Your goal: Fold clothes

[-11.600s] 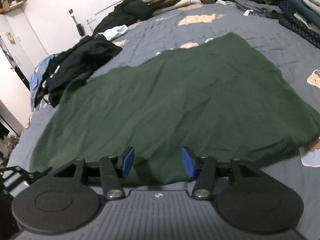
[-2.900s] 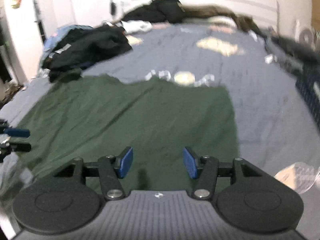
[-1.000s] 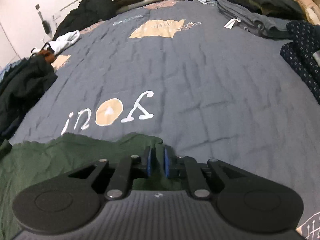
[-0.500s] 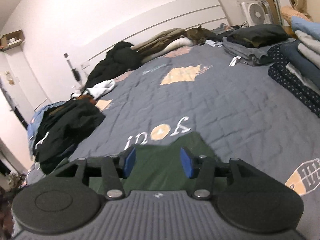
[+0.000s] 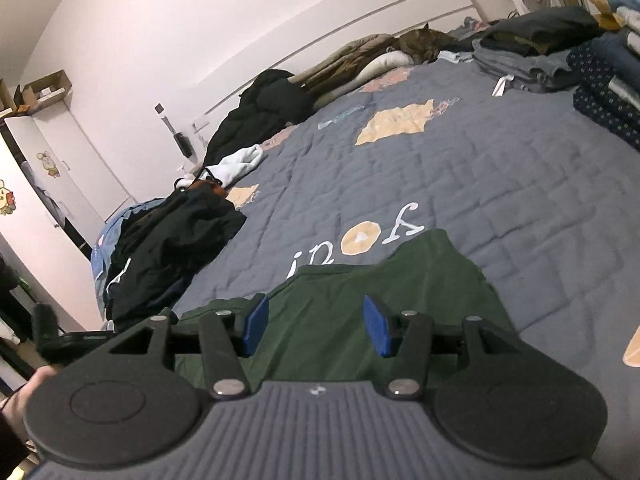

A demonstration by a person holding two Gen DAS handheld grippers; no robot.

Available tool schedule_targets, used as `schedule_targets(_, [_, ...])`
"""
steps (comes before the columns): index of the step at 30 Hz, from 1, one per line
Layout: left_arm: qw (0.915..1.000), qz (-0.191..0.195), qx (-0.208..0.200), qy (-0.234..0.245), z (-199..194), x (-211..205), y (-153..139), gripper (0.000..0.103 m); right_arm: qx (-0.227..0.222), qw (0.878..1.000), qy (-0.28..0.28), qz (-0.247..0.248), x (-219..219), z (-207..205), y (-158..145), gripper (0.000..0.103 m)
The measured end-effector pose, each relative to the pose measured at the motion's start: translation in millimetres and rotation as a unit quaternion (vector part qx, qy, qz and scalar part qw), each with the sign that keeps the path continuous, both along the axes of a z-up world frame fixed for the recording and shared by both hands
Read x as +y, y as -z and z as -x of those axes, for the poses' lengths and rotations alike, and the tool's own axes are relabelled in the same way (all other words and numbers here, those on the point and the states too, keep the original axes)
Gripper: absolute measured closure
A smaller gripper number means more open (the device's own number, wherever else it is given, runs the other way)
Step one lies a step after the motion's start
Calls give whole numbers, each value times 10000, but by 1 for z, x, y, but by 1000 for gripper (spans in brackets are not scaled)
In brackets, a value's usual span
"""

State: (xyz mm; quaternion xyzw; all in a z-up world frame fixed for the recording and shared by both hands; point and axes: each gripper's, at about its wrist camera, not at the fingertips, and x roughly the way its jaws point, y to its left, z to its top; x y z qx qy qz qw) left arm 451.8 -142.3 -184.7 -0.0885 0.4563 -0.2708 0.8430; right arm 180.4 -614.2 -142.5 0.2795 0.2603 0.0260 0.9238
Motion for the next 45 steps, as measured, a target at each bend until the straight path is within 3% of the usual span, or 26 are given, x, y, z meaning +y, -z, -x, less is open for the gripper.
schedule_targets(4, [9988, 358, 35, -343, -1, 13, 6, 98, 56, 10000, -77, -22, 3, -3, 4, 51])
schedule_targets(7, [9910, 771, -114, -1087, 2, 38, -1, 100, 30, 9998, -177, 11, 7, -3, 4, 50])
schedule_targets(9, [9875, 643, 12, -1438, 0, 50, 2, 100, 10, 9998, -210, -40, 8, -3, 4, 50])
schedule_targets(10, [9875, 556, 19, -1477, 0, 53, 2, 100, 7, 9997, -226, -69, 9, -3, 4, 50])
schedule_targets(12, [9892, 480, -368, -1336, 9, 51, -10, 98, 15, 9997, -245, -50, 11, -2, 3, 50])
schedule_targets(14, [9900, 458, -597, -1195, 12, 41, -21, 76, 18, 9997, -244, -12, 12, -2, 2, 50])
schedule_targets(15, [9905, 423, -662, -1124, 13, 35, -25, 47, 14, 9997, -235, -6, 12, -2, 2, 50])
schedule_targets(16, [9910, 387, -727, -1054, 13, 29, -30, 32, 14, 9998, -220, -15, 12, -2, 2, 50])
schedule_targets(17, [9920, 271, -790, -947, 12, 21, -32, 32, 21, 9998, -208, -27, 12, -2, 2, 49])
schedule_targets(21, [9948, -345, -789, -539, 2, -14, -22, 46, 72, 9996, -267, 23, 14, -4, 3, 49])
schedule_targets(23, [9950, -544, -668, -505, -6, -22, -11, 60, 91, 9996, -269, 2, 14, -4, 4, 49])
schedule_targets(25, [9961, -556, -489, -477, -11, -26, 0, 88, 114, 9996, -265, -37, 13, -5, 6, 48])
schedule_targets(27, [9975, -324, -389, -493, -14, -23, 1, 99, 151, 9995, -274, -19, 13, -6, 7, 48])
schedule_targets(33, [9920, 650, -402, -1001, -14, 8, -5, 100, 114, 9995, -293, -78, 13, -5, 7, 48])
schedule_targets(35, [9931, 482, -274, -1036, -16, 8, 3, 99, 77, 9994, -315, -92, 14, -5, 7, 48])
schedule_targets(37, [9938, 158, -200, -1086, -18, 5, 11, 81, 78, 9994, -336, -88, 15, -5, 7, 48])
schedule_targets(39, [9929, -62, -194, -1176, -18, 5, 14, 77, 91, 9993, -368, -47, 17, -5, 7, 48])
schedule_targets(45, [9841, 292, -698, -1605, 20, 34, -30, 76, 187, 9994, -278, 10, 15, -6, 7, 48])
